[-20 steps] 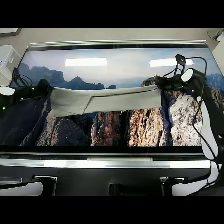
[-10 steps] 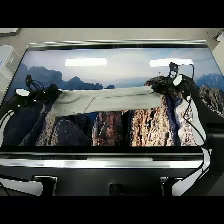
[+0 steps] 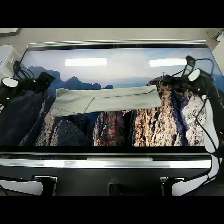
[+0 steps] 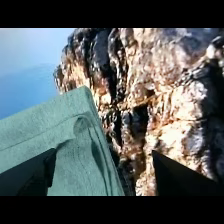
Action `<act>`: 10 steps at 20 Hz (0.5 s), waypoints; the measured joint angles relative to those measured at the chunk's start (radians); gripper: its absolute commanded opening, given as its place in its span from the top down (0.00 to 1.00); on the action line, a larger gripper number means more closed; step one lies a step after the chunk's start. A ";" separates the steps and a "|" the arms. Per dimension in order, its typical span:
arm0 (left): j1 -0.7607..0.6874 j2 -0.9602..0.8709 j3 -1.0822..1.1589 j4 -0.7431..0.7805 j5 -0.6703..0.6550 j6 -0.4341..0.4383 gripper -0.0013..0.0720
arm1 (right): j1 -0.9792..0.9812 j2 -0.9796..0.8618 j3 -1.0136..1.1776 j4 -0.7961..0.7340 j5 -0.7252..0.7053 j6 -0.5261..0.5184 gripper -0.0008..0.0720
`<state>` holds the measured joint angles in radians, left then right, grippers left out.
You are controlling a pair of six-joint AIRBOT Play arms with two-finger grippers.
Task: Fold the clothes and pants, and hang the long-sleeved shirts on hangers.
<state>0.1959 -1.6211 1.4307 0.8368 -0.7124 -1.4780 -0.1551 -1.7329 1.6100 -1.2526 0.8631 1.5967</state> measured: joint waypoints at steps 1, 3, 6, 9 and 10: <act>0.002 0.019 0.029 0.040 -0.027 -0.017 0.23 | -0.014 0.029 0.001 0.004 0.016 0.014 0.06; 0.002 0.060 0.074 0.130 -0.083 -0.063 0.23 | -0.047 0.061 0.002 0.012 0.092 0.056 0.05; -0.011 0.131 0.111 0.296 -0.180 -0.135 0.15 | -0.113 0.037 0.005 0.109 0.278 0.053 0.05; -0.052 0.192 0.125 0.473 -0.301 -0.201 0.08 | -0.161 -0.027 0.028 0.254 0.413 -0.014 0.03; -0.076 0.209 0.127 0.534 -0.346 -0.214 0.03 | -0.168 -0.053 0.047 0.283 0.438 -0.034 0.03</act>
<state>0.1196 -1.4120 1.5578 1.3708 -1.0588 -1.6920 -0.3229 -1.7855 1.6573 -0.9699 1.3014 1.5627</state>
